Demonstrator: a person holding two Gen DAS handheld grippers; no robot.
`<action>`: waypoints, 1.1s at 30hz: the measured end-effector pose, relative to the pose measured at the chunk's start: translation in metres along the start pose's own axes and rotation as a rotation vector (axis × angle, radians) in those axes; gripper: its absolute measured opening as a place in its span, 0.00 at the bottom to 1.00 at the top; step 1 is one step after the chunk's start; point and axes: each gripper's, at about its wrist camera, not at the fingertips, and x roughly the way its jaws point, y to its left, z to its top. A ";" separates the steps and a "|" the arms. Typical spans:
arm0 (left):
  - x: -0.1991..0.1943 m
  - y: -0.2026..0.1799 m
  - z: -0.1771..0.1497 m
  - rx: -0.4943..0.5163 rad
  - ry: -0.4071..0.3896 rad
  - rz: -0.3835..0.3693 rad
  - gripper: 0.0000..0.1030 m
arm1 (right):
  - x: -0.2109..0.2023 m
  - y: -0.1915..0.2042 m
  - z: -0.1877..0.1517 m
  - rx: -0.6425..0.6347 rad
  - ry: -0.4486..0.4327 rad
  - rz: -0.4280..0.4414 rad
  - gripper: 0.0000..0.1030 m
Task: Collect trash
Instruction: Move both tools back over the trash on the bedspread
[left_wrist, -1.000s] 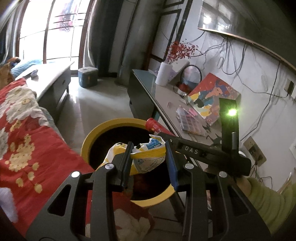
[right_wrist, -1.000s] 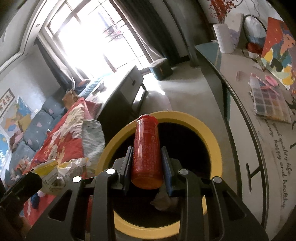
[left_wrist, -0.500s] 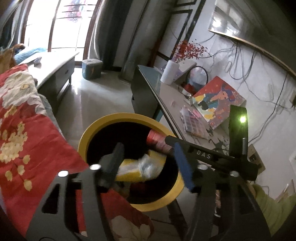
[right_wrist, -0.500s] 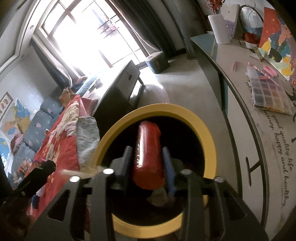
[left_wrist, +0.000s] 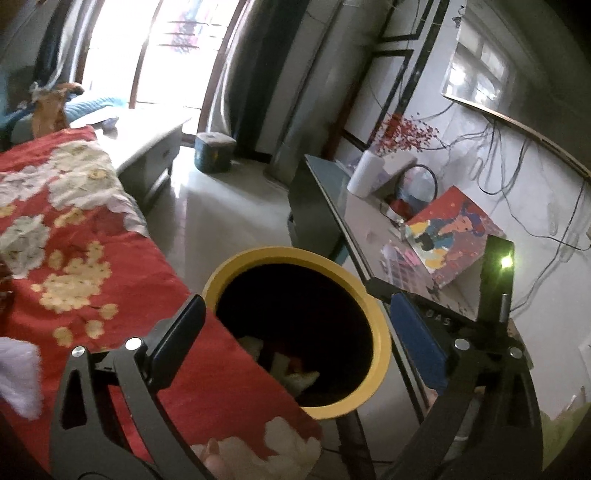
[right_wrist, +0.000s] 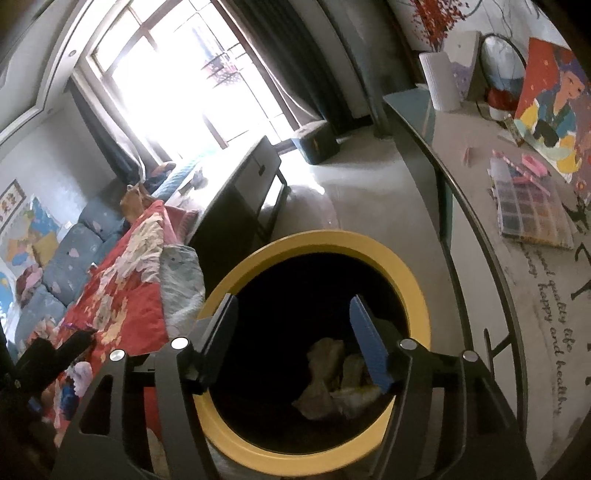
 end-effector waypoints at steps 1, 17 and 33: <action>-0.003 0.001 0.000 0.001 -0.004 0.010 0.89 | -0.001 0.003 0.001 -0.005 -0.003 0.002 0.59; -0.052 0.021 0.003 -0.027 -0.109 0.116 0.89 | -0.012 0.050 -0.001 -0.100 -0.010 0.053 0.64; -0.093 0.056 -0.001 -0.080 -0.195 0.208 0.89 | -0.017 0.111 -0.013 -0.217 0.007 0.139 0.66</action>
